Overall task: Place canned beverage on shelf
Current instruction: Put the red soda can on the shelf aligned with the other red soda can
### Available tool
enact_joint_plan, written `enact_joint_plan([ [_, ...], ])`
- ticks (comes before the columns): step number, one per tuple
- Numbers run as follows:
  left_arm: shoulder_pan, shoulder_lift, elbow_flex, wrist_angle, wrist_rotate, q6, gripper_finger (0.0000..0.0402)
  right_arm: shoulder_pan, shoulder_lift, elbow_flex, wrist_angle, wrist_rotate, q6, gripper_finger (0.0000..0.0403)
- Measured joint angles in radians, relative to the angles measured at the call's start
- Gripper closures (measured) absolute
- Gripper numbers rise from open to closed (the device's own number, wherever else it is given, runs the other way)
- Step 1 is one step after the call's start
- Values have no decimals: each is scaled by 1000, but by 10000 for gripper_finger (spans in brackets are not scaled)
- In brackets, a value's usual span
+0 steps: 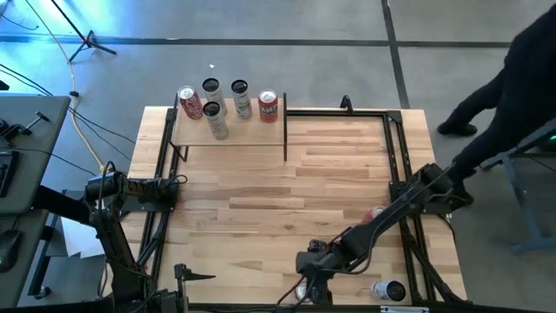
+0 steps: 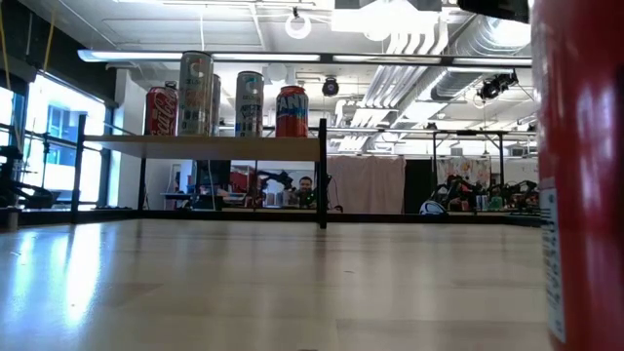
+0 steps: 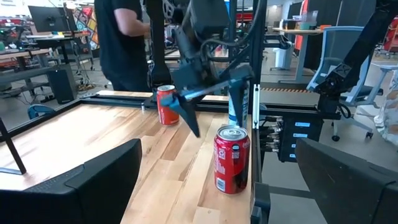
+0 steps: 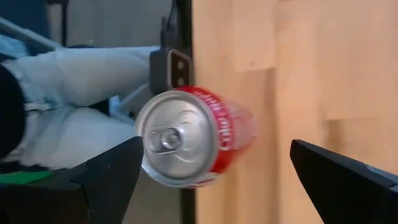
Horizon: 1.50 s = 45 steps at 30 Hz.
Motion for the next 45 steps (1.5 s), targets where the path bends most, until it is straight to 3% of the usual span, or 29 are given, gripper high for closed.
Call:
enact_joint_plan([
  [4,0,0,0,-1,0,0,2,0,26,0,36,-56,21,9],
  [19,0,0,0,0,41,-2,2,23,33,0,152,-70,71,9],
  [45,0,0,0,-1,41,-1,2,33,33,-1,56,37,-42,9],
])
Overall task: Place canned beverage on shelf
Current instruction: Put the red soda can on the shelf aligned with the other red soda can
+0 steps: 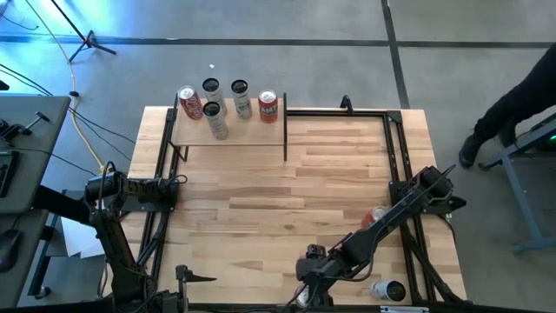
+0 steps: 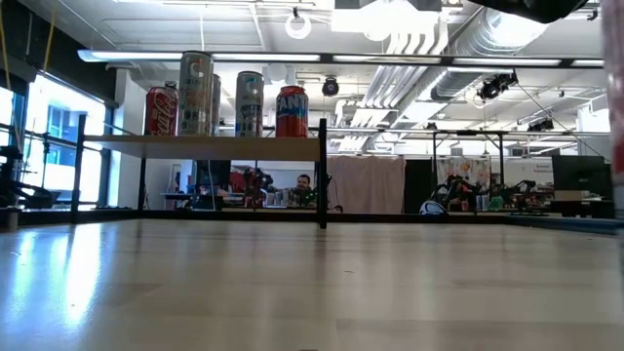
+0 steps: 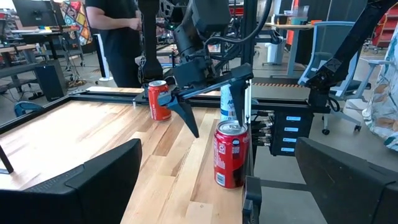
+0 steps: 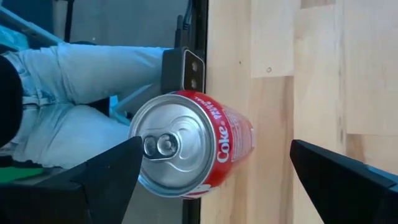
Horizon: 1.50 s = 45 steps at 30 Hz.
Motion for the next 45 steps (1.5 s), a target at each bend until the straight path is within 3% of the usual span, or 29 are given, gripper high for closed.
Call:
enact_joint_plan([
  [22,0,0,0,0,0,0,2,-56,-3,2,-54,54,-96,9],
  [45,0,0,0,-8,0,1,2,-290,-3,2,-100,-14,-344,9],
])
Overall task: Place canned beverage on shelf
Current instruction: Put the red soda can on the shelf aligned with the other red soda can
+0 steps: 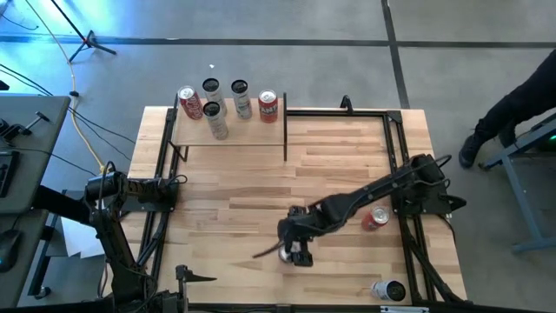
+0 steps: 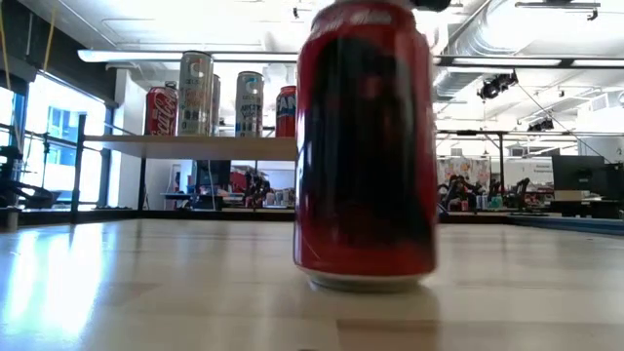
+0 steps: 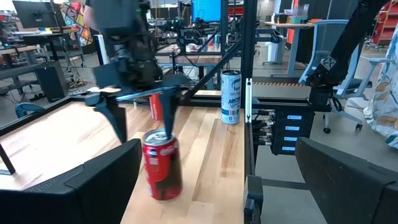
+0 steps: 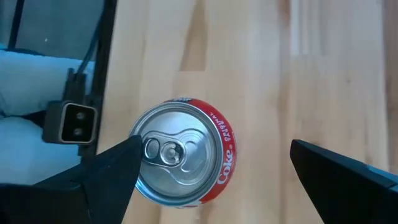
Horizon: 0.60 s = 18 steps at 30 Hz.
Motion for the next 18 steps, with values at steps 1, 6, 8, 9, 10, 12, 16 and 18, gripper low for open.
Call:
enact_joint_plan([
  [1,0,0,0,0,0,1,2,-14,0,0,-5,-6,-10,9],
  [6,0,0,0,-1,0,8,2,-83,0,0,-21,-11,-69,9],
  [8,0,0,0,-1,0,8,2,-113,0,0,-24,-22,-89,9],
  [9,0,0,0,-1,0,8,2,-127,0,0,-25,-26,-100,9],
  [10,0,0,0,-1,0,8,2,-141,0,0,-26,-29,-109,9],
  [12,0,0,0,0,0,15,2,-171,0,-1,-26,-41,-132,9],
  [16,0,0,0,0,0,40,2,-229,0,-1,-26,-43,-168,9],
  [18,0,0,0,0,-2,53,2,-256,0,-1,-27,-43,-183,9],
])
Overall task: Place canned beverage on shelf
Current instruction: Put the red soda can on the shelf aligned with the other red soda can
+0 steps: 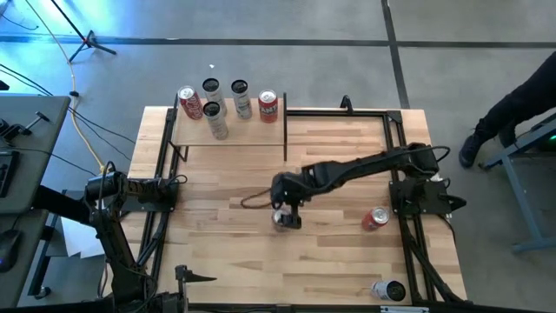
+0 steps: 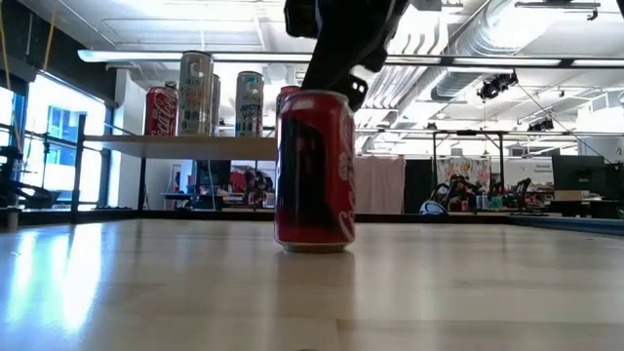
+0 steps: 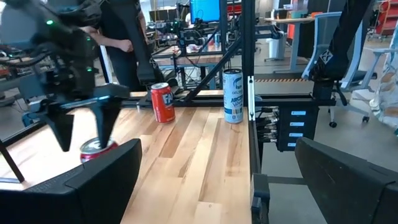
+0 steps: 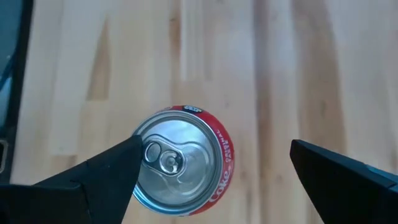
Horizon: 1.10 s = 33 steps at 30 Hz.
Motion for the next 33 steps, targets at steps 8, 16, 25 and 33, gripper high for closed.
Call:
enact_joint_plan([
  [8,0,0,0,0,-8,26,2,-95,-6,-1,-7,-71,-18,9],
  [16,0,0,0,0,16,59,2,-106,-5,175,-264,-13,-60,9],
  [25,0,0,0,2,104,52,2,-49,-8,380,-452,45,-34,9],
  [33,0,0,0,1,201,52,2,45,-12,396,-635,95,-36,9],
])
